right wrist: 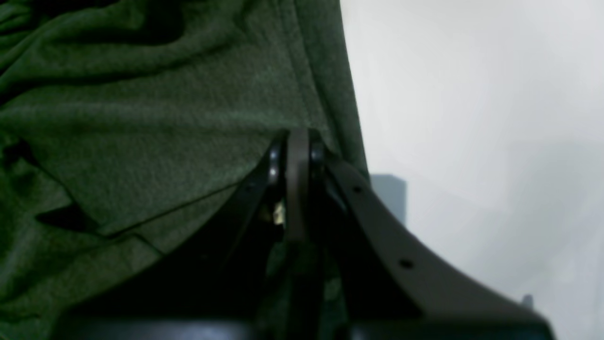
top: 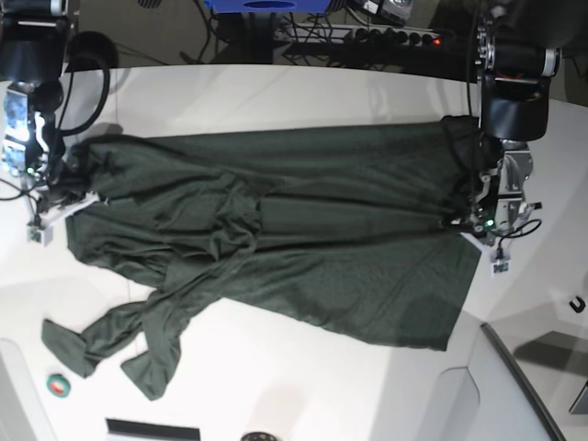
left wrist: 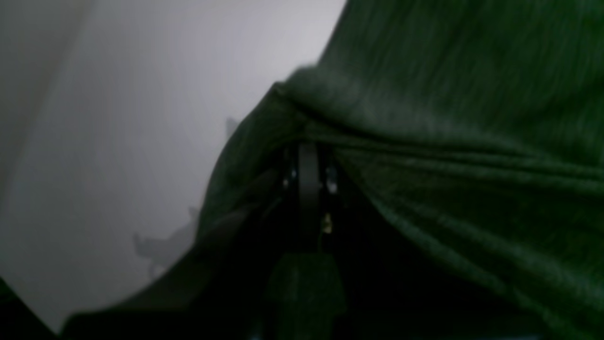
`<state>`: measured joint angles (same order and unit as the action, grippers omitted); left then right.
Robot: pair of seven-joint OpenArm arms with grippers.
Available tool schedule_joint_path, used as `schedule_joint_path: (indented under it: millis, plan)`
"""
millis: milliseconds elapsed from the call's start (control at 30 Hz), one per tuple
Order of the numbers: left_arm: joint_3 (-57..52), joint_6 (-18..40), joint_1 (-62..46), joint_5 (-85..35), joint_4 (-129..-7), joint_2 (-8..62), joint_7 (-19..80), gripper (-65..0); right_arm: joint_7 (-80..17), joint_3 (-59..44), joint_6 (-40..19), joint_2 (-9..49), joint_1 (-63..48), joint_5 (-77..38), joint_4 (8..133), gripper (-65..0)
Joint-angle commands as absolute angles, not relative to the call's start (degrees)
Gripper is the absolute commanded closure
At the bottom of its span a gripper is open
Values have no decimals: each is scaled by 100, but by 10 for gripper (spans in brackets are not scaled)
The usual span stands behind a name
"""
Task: Layout the t-shirt on the table in an organized manner, then fold the t-shirt properly
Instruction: 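Release the shirt with both grippers and raise them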
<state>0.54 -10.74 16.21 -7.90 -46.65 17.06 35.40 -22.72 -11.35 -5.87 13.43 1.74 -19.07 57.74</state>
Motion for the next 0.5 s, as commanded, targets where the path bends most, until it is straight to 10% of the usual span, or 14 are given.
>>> schedule_joint_path:
  millis: [0, 467]
  plan:
    - [127, -831, 1657, -1086, -4549, 1587, 3811, 0, -2747, -1130, -453, 1411, 189, -1710, 5604, -8]
    - [-391, -831, 1499, -1147, -5833, 1473, 4303, 0, -2211, -1095, -453, 1516, -321, -1719, 7020, -44]
